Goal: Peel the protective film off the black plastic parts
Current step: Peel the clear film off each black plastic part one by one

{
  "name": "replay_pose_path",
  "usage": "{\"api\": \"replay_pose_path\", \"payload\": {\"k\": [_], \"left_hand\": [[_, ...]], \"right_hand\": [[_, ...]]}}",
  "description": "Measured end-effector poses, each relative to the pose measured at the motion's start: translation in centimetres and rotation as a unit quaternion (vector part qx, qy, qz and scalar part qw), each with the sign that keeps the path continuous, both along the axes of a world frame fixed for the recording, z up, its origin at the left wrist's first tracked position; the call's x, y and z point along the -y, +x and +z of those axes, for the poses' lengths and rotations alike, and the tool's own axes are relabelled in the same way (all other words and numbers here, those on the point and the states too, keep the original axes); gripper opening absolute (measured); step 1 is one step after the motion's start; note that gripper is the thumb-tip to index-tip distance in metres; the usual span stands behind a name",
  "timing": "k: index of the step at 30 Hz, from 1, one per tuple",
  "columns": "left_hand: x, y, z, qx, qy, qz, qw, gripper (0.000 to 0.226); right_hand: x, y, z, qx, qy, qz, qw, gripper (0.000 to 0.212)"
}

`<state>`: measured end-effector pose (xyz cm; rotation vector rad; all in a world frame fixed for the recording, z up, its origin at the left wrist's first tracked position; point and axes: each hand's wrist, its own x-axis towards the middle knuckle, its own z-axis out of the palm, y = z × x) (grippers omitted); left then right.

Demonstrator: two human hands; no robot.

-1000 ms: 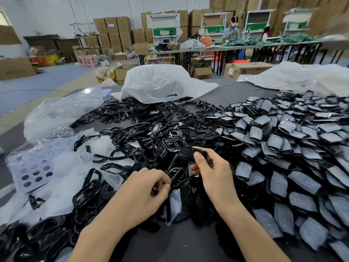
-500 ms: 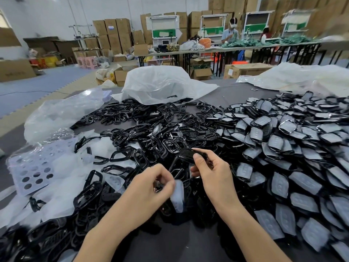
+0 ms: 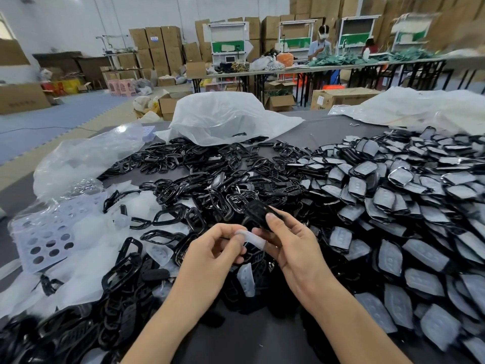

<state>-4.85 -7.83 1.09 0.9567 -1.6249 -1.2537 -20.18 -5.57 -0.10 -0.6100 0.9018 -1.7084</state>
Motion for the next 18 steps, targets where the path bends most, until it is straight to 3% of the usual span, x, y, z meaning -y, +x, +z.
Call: {"api": "replay_pose_path", "payload": {"k": [3, 10, 18], "left_hand": [[-0.1, 0.1, 0.1, 0.019, -0.049, 0.005, 0.999, 0.02], [0.3, 0.2, -0.3, 0.011, -0.111, 0.116, 0.987, 0.019], [0.5, 0.2, -0.7, -0.058, -0.061, 0.113, 0.99, 0.011]], "right_hand": [[-0.1, -0.2, -0.1, -0.036, 0.006, 0.002, 0.999, 0.018], [-0.7, 0.6, 0.1, -0.146, -0.018, 0.048, 0.988, 0.02], [-1.0, 1.1, 0.1, -0.224, -0.057, 0.063, 0.971, 0.02]]}}
